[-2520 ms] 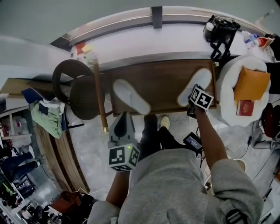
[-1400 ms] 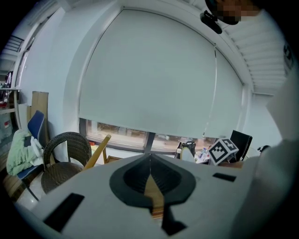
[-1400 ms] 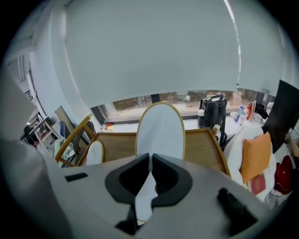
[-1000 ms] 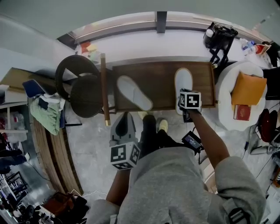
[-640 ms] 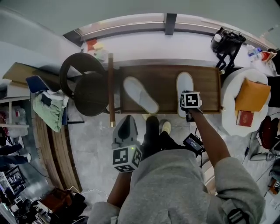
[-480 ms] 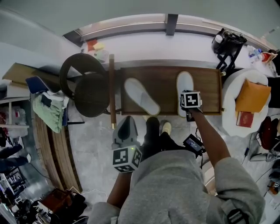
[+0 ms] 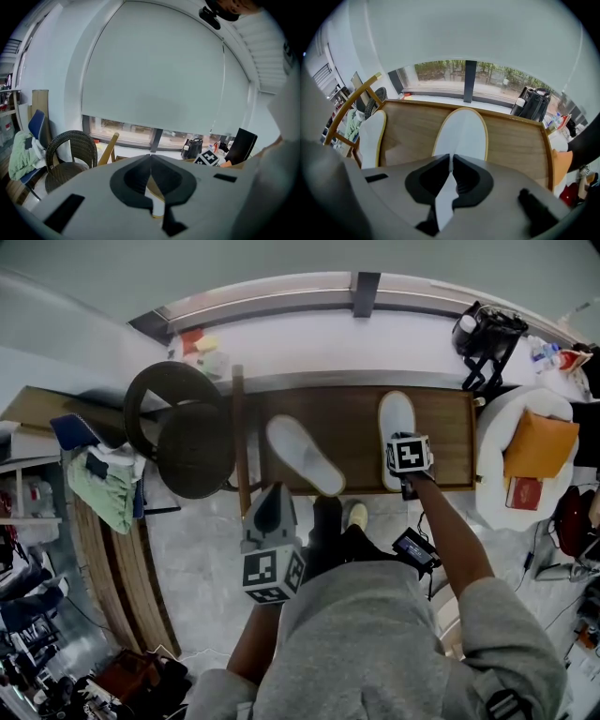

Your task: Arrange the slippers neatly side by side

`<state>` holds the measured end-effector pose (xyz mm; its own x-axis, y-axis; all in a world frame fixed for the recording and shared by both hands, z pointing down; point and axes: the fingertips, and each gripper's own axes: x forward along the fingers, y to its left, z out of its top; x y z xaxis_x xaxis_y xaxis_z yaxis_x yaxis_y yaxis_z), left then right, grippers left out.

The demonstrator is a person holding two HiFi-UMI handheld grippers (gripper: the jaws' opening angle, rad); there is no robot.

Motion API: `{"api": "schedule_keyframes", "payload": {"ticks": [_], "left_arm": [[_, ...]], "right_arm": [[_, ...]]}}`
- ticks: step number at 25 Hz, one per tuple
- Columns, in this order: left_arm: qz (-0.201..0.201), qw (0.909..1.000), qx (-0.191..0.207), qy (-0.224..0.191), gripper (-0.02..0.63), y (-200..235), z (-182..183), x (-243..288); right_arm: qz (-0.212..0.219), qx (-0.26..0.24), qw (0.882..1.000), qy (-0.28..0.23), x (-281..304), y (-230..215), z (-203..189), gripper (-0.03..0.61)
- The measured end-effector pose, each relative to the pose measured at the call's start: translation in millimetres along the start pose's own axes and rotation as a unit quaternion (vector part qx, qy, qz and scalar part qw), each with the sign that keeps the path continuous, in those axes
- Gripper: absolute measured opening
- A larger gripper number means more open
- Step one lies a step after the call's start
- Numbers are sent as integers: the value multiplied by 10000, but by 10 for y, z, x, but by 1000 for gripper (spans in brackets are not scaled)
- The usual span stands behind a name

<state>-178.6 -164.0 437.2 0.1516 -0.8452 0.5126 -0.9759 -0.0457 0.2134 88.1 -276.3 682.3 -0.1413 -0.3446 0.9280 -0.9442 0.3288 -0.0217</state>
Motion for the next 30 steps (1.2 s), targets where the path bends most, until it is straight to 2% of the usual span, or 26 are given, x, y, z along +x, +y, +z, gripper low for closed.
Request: {"api": "schedule_keyframes", "payload": {"ticks": [4, 6, 7, 15, 16, 19, 26, 30], "left_arm": [[-71, 10000, -6, 52, 14, 16, 0, 95], [-93, 9999, 5, 95, 15, 21, -11, 151], [-99, 9999, 19, 122, 15, 23, -16, 183], [-76, 9987, 95, 502, 20, 91, -171, 514], [-91, 9984, 98, 558, 34, 93, -208, 566], [-165, 9970, 31, 750, 144, 80, -336, 731], [-174, 9912, -162, 1300, 238, 113, -837, 1228], [20, 9834, -24, 1812, 259, 191, -1181, 1447]], "right_arm": [[111, 90, 9999, 11, 15, 24, -27, 49], [220, 193, 9996, 4, 12, 40, -42, 141], [251, 240, 9994, -22, -4, 42, -40, 152], [369, 379, 9965, -654, -306, 122, 114, 169], [329, 353, 9961, -741, -360, 118, 144, 167], [177, 256, 9946, -986, -544, 70, 247, 167], [-123, 243, 9927, -1176, -815, -137, 310, 167], [-237, 336, 9929, -1116, -870, -204, 243, 167]]}}
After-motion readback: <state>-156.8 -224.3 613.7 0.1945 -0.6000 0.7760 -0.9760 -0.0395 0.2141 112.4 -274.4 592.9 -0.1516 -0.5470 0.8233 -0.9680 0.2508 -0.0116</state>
